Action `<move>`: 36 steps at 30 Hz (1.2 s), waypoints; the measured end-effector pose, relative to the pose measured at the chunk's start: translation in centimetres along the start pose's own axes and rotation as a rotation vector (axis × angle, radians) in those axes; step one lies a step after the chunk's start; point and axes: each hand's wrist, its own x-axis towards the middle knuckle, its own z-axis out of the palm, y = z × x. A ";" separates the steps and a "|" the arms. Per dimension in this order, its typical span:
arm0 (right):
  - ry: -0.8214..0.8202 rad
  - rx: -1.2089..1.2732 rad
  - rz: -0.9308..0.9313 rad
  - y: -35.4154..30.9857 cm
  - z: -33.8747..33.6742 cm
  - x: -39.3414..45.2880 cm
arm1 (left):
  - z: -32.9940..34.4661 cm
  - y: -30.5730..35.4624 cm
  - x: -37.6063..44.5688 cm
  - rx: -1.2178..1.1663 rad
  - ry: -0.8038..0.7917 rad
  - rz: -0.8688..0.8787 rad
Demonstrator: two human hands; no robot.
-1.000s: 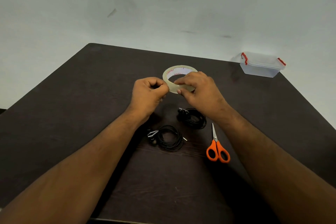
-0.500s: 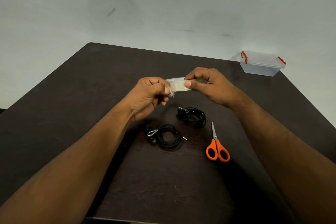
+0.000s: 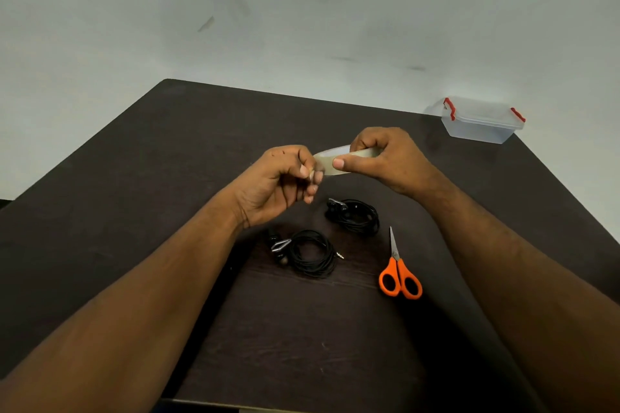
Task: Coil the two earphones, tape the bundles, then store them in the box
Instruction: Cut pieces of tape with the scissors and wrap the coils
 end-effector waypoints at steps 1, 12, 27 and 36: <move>0.049 -0.036 0.004 0.1 0.0 0.1 | 0.0 -0.1 0.1 -0.004 0.039 0.019; 0.303 -0.419 0.053 -0.9 1.0 0.3 | 1.2 -1.5 0.8 -0.209 0.274 0.071; 0.324 -0.383 0.084 -0.2 1.6 0.3 | 0.8 -1.6 0.8 -0.116 0.468 0.115; 0.365 -0.174 0.038 1.6 0.8 0.3 | -0.3 -0.4 0.8 -0.045 0.496 0.132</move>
